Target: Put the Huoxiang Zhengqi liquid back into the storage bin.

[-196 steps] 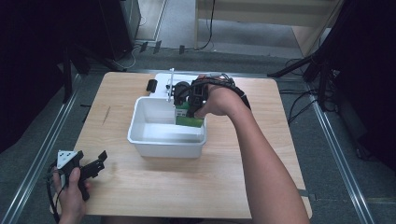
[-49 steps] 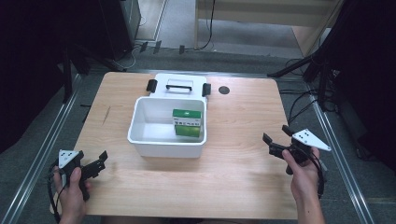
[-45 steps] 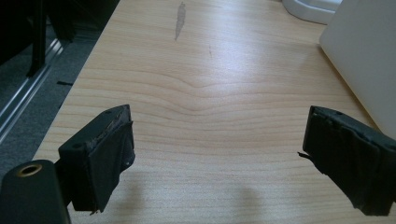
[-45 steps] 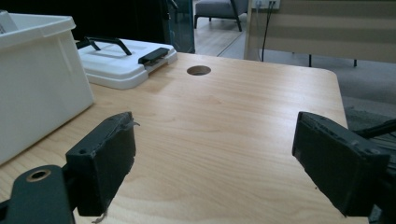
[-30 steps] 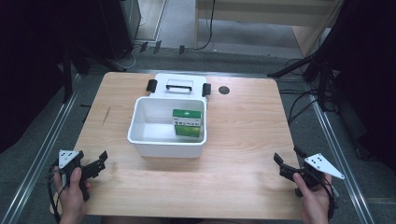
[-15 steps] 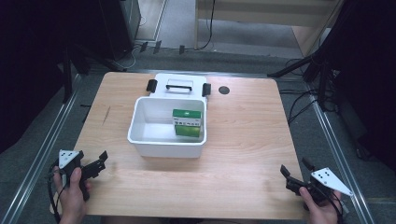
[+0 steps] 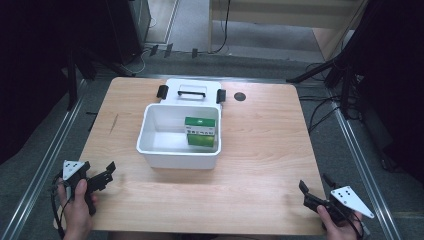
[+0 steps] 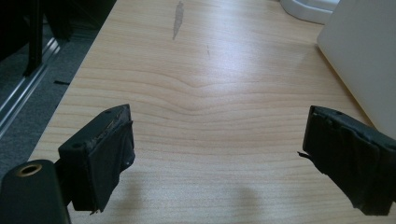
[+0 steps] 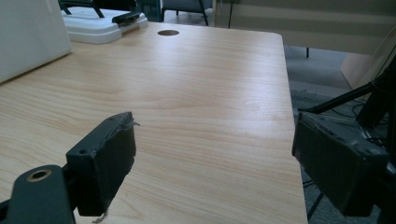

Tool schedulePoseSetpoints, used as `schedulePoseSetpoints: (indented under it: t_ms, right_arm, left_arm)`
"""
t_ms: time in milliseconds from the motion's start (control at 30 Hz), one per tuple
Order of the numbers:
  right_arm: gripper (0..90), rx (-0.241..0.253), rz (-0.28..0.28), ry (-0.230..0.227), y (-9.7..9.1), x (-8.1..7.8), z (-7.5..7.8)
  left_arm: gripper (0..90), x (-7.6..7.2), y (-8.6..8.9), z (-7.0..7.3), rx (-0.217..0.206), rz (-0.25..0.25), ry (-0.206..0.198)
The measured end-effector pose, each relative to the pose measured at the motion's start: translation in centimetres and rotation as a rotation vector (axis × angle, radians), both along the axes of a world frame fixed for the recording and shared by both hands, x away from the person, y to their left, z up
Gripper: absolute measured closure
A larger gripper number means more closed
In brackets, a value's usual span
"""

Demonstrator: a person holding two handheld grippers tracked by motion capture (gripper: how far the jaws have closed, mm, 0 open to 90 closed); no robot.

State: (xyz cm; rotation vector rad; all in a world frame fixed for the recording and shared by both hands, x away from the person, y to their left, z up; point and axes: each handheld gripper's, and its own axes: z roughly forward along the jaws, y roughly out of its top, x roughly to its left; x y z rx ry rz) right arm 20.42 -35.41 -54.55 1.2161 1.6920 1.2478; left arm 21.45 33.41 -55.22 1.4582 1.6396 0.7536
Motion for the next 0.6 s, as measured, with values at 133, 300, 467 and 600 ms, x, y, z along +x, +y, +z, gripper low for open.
schedulePoseSetpoints:
  t_ms: [133,300,467,600]
  right_arm:
    - [14.4,0.021,-0.008,0.009,-0.20,-0.04,0.00]
    - [14.3,-0.001,0.001,0.007,-0.03,-0.10,-0.01]
    - [14.3,-0.011,-0.003,0.012,0.12,-0.07,-0.01]
    - [14.3,-0.005,-0.011,0.017,0.02,-0.14,0.00]
  left_arm:
    - [9.4,0.00,0.04,-0.01,-0.003,0.001,-0.001]
    - [9.4,0.01,0.04,-0.01,0.000,0.004,-0.001]
    - [9.4,-0.06,0.04,0.00,-0.007,0.006,-0.005]
    - [9.4,-0.06,0.11,-0.04,-0.014,0.003,-0.008]
